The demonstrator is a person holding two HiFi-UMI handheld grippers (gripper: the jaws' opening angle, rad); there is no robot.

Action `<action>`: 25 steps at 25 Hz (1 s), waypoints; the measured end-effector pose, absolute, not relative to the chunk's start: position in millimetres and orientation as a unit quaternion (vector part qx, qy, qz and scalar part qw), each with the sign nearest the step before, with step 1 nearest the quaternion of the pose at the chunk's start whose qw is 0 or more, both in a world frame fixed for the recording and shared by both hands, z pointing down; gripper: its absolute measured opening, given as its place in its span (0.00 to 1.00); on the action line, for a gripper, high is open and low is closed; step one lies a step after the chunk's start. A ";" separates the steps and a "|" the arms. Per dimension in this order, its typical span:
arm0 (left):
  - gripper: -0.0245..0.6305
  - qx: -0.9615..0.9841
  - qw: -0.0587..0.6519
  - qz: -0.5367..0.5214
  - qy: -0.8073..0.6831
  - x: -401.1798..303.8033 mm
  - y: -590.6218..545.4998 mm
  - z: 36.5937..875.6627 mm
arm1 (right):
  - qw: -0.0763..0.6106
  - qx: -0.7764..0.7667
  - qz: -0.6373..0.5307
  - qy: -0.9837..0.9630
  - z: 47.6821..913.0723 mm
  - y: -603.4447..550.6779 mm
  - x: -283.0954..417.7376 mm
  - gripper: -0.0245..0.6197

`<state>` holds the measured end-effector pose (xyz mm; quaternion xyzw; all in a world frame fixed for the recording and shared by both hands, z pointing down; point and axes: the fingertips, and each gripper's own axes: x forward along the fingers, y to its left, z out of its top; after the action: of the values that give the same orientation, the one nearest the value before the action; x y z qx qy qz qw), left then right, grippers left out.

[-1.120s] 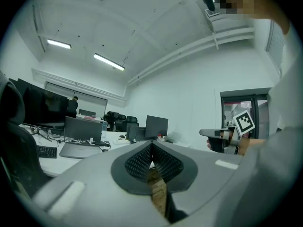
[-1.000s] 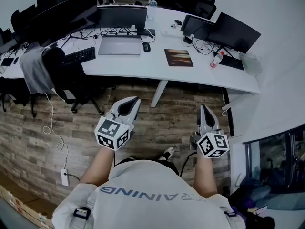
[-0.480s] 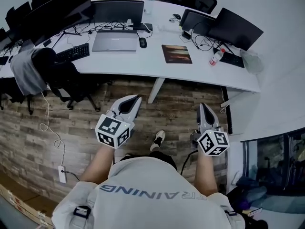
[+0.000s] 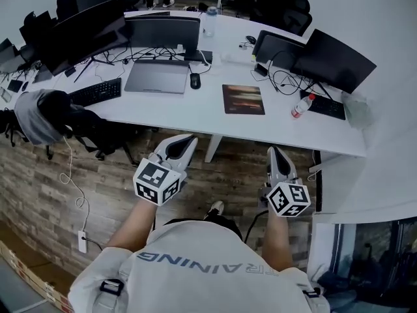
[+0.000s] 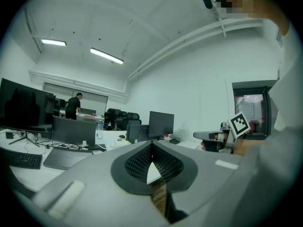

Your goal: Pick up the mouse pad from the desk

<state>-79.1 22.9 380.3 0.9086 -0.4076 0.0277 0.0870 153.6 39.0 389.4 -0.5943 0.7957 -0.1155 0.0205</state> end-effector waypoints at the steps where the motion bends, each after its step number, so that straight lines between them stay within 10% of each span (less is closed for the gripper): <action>1: 0.04 0.909 0.086 0.025 -0.406 -67.3 13.9 377.7 | 0.021 -0.593 -0.118 0.796 390.6 28.8 163.9 0.06; 25: 0.04 0.914 0.128 0.060 -0.381 67.8 -163.2 415.0 | -0.023 -0.610 -0.168 0.774 455.2 -114.0 291.5 0.06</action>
<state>67.8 -163.2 415.0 0.9139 -0.3806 0.0600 0.1277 291.5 -114.0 455.2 -0.6096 0.7745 -0.1676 -0.0229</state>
